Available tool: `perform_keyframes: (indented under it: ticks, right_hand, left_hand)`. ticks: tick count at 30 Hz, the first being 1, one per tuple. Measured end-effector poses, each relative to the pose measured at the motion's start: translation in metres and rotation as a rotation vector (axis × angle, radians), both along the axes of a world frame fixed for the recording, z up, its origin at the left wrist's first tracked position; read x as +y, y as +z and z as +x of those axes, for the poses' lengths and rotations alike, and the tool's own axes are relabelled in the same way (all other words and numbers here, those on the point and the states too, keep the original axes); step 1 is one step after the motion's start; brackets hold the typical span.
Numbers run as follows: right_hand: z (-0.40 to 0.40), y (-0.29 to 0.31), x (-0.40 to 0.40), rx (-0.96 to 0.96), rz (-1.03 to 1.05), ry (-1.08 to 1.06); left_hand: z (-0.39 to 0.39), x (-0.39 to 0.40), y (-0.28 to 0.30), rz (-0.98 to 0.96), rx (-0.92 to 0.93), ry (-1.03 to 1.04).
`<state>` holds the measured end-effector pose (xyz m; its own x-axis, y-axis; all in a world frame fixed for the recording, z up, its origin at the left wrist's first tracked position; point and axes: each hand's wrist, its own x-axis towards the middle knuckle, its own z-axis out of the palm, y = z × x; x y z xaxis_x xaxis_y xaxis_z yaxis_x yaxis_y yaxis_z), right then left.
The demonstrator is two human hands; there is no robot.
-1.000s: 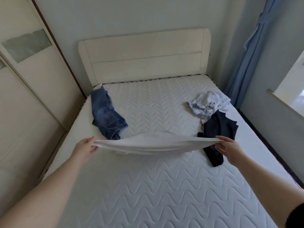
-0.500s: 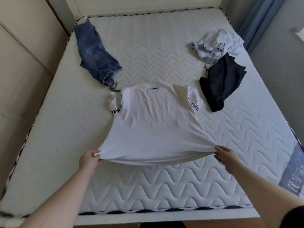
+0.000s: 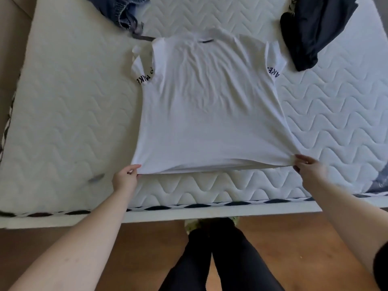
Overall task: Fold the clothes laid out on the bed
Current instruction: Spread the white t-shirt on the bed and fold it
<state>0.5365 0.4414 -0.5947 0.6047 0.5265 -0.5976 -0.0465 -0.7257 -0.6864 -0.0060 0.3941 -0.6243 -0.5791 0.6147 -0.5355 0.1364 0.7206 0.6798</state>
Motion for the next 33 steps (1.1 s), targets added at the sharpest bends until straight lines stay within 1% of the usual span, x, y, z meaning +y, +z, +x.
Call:
perform_keyframes:
  ticks: [3,8,12,14,16,17,19,22,24,27,31,33]
  right_hand:
    - [0.004,-0.018,-0.021,-0.002,0.012,-0.012]
    - [0.012,-0.041,-0.034,0.042,0.024,-0.006]
    - [0.013,-0.063,-0.032,0.055,0.033,-0.037]
    - [0.009,-0.071,-0.034,0.075,0.028,-0.11]
    - [0.001,-0.078,-0.038,0.183,0.033,-0.226]
    - [-0.004,-0.079,-0.04,0.261,0.035,-0.244]
    - [-0.016,-0.083,-0.042,0.389,0.027,-0.197]
    - [-0.03,-0.086,-0.044,0.419,-0.06,-0.101]
    - [-0.036,-0.089,-0.044,0.412,-0.148,-0.033]
    - [-0.037,-0.093,-0.041,0.377,-0.212,-0.004]
    - [-0.045,-0.095,-0.04,0.281,-0.17,-0.101]
    - [-0.056,-0.096,-0.043,0.29,-0.136,-0.138]
  left_hand:
    - [-0.009,-0.02,-0.011,-0.005,0.03,-0.027]
    - [-0.018,-0.031,-0.037,-0.025,-0.073,-0.023]
    - [-0.012,-0.033,-0.061,-0.027,-0.105,0.01]
    - [-0.002,-0.033,-0.067,0.006,-0.181,0.142]
    - [0.007,-0.034,-0.071,0.068,-0.323,0.331]
    - [0.012,-0.034,-0.071,0.078,-0.396,0.388]
    - [0.023,-0.035,-0.069,0.044,-0.511,0.396]
    - [0.035,-0.036,-0.07,0.008,-0.617,0.31]
    - [0.041,-0.034,-0.073,-0.009,-0.618,0.26]
    - [0.047,-0.027,-0.074,-0.014,-0.541,0.299]
    - [0.057,-0.025,-0.07,0.032,-0.533,0.389]
    - [0.066,-0.027,-0.068,0.063,-0.554,0.435]
